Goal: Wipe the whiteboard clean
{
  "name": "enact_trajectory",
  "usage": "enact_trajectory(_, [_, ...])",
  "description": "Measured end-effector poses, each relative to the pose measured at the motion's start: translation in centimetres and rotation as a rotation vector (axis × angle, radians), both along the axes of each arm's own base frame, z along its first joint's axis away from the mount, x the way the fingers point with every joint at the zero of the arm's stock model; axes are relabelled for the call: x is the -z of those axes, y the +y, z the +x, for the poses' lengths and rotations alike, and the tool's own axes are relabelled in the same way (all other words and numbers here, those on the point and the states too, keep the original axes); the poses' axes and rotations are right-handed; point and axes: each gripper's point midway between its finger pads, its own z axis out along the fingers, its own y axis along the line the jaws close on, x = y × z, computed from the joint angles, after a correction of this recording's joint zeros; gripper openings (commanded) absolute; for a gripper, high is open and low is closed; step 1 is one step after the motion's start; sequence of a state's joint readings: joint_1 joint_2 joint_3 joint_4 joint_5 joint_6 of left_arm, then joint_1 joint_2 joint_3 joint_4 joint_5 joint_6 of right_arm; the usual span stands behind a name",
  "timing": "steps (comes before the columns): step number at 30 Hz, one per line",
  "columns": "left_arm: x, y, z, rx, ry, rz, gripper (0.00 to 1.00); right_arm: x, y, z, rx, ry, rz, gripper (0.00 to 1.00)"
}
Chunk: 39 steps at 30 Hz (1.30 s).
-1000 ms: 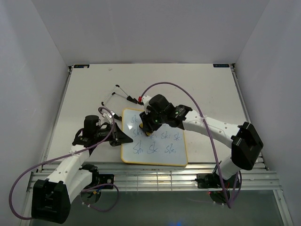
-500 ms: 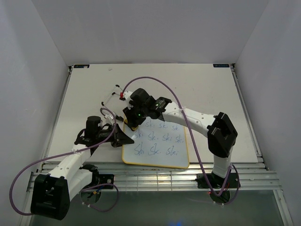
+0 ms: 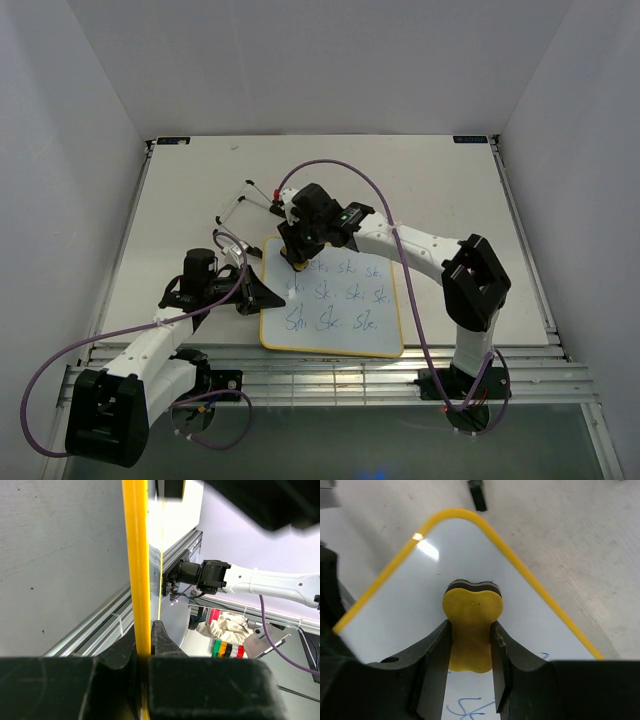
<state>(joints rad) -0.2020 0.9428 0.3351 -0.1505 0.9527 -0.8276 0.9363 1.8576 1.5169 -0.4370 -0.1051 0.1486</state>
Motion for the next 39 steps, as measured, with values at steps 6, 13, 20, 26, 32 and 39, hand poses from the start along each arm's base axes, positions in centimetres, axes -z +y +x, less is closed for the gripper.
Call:
enact_trajectory(6, [0.0,0.0,0.0,0.000,-0.002,-0.001,0.00,1.4,-3.4,2.7,0.100,0.012,-0.046,0.30])
enact_trajectory(13, [-0.1,0.0,0.0,0.002,-0.002,-0.003,0.00,0.9,-2.4,2.2,0.078,0.019,-0.057,0.31])
enact_trajectory(20, [-0.1,0.0,0.0,0.004,-0.003,-0.004,0.00,-1.3,2.6,-0.1,-0.028,0.021,0.017,0.31])
enact_trajectory(26, [0.0,0.0,0.0,0.001,0.000,-0.001,0.00,-1.3,3.2,-0.7,-0.031,0.027,0.030,0.31])
enact_trajectory(32, [0.1,0.0,0.0,-0.001,0.002,0.003,0.00,0.4,-0.8,-0.9,0.040,0.031,0.051,0.31])
enact_trajectory(39, [-0.1,0.1,-0.1,-0.008,-0.011,0.007,0.00,6.3,-15.1,1.1,0.342,0.136,0.033,0.31])
